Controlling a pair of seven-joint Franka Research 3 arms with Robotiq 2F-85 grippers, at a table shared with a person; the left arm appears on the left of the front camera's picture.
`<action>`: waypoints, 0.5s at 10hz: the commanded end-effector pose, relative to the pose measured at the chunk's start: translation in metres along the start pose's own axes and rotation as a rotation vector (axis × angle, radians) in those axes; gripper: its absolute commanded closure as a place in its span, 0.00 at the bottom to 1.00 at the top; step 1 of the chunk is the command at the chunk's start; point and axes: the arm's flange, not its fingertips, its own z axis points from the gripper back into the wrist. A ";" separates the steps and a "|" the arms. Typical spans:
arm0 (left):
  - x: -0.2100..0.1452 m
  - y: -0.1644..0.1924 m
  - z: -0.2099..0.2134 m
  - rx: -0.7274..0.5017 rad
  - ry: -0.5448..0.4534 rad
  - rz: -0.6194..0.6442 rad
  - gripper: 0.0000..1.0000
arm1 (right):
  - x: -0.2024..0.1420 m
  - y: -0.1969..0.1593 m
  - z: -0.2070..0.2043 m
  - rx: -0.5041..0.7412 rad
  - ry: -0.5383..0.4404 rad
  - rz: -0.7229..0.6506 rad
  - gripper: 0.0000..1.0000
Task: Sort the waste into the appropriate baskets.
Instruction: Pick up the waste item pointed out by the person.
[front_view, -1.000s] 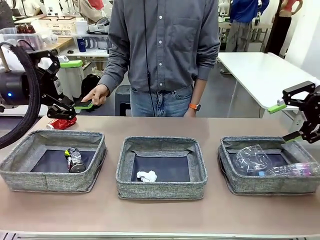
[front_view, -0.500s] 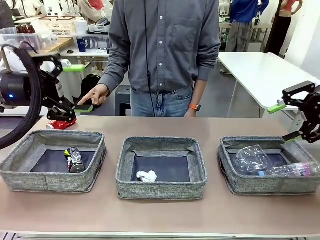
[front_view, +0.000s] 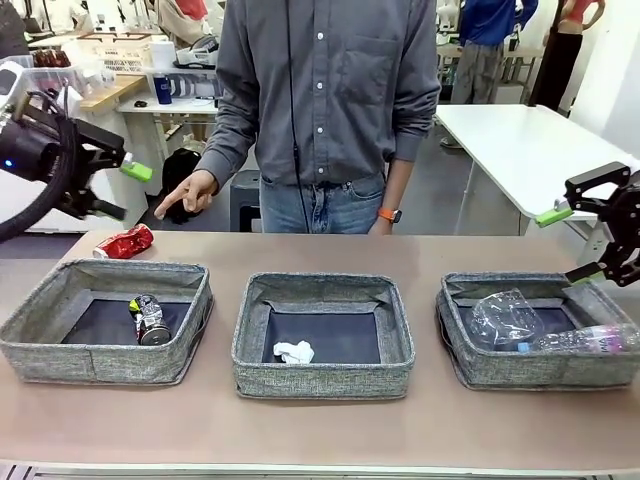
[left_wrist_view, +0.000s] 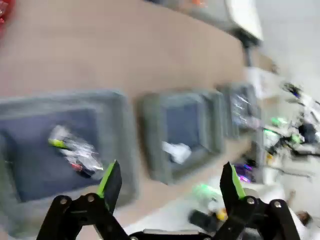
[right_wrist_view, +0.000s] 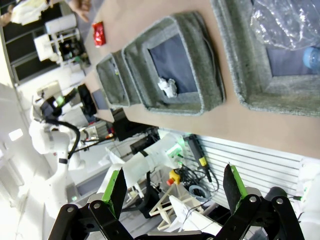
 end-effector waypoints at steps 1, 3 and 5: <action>0.016 0.028 -0.011 0.385 0.021 0.168 0.00 | 0.002 0.003 0.001 0.004 -0.003 0.007 0.00; 0.017 0.037 -0.009 0.513 -0.034 0.135 0.00 | 0.002 0.003 0.001 0.004 -0.003 0.007 0.00; 0.020 0.042 -0.002 0.326 -0.047 0.055 0.00 | 0.002 0.003 0.001 0.004 -0.003 0.007 0.00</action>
